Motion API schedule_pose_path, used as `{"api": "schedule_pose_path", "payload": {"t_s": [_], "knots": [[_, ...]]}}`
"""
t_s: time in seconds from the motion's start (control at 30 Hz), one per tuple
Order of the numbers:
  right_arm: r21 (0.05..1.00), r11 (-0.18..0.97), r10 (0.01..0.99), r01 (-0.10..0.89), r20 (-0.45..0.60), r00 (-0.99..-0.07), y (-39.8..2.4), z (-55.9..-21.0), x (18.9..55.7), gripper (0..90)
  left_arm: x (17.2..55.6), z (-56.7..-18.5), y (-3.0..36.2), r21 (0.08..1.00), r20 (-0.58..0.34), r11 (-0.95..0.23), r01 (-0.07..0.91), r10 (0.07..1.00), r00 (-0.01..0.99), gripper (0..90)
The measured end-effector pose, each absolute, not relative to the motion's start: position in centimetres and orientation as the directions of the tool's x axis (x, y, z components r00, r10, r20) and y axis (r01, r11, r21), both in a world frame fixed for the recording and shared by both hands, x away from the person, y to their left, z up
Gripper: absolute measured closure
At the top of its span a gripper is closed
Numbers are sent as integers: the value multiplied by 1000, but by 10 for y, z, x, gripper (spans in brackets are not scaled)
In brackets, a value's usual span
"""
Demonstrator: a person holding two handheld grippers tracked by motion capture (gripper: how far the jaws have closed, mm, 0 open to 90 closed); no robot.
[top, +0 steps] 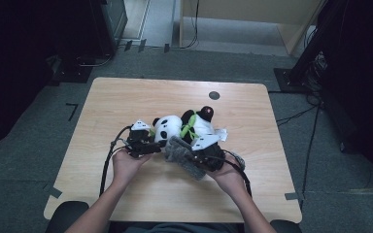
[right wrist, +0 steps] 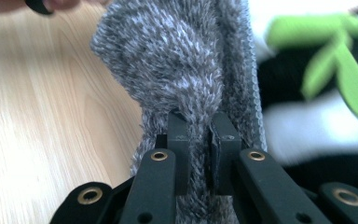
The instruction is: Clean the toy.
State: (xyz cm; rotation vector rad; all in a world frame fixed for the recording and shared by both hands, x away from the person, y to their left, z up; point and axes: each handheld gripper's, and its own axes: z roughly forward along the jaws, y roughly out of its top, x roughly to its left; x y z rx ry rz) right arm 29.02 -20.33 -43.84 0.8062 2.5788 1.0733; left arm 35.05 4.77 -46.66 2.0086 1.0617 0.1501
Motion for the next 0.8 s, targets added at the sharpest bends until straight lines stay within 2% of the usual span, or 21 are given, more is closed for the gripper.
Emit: {"api": "schedule_pose_path", "payload": {"t_s": [0.47,0.8], "knots": [[695,606,526,387,14,-850,-156,-449,316,826,350,-466,48,717,-268,-283,636,731,627,575],[698,579,556,421,41,-830,-168,-456,320,825,350,-467,48,722,-253,-295,626,729,636,579]]}}
